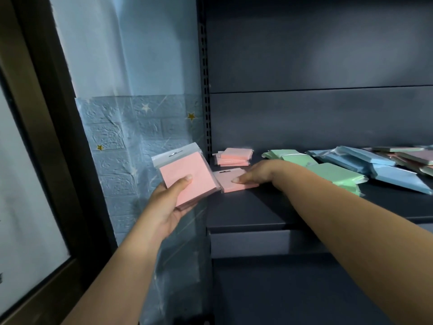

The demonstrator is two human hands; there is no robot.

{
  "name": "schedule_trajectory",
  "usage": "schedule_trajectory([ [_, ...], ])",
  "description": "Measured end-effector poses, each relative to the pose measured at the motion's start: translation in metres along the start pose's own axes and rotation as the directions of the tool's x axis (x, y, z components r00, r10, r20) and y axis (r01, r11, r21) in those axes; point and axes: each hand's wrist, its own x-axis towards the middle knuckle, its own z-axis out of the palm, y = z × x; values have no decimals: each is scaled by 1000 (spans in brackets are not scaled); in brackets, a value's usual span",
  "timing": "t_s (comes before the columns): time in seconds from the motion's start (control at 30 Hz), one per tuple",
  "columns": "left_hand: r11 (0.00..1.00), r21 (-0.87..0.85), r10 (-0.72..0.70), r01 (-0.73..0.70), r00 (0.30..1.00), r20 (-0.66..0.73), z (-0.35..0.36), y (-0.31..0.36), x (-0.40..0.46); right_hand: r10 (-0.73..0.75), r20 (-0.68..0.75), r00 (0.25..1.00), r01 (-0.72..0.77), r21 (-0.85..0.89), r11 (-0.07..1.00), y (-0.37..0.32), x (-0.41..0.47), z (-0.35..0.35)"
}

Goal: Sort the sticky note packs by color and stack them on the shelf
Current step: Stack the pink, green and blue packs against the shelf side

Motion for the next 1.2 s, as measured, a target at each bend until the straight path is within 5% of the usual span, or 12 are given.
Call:
schedule_trajectory([
  [0.3, 996, -58, -75, 72, 996, -57, 2, -1, 3, 44, -39, 998, -37, 162, 986, 3, -18, -2],
  [0.43, 996, -36, -86, 83, 994, -63, 4, 0, 4, -3, -94, 996, 12, 92, 996, 8, -23, 0],
  [0.63, 993, -33, -113, 111, 991, -68, 3, 0, 1, -76, 2, 997, 76, -66, 995, 4, -36, 6],
  [1.0, 997, -10, -72, 72, 997, -14, 4, 0, -25, -70, -141, 988, 120, 395, 911, 32, -62, 15],
  [1.2, 999, 22, 31, -30, 999, -26, 14, 1, -37, -43, -396, 917, 323, 678, 661, 39, -74, 13],
])
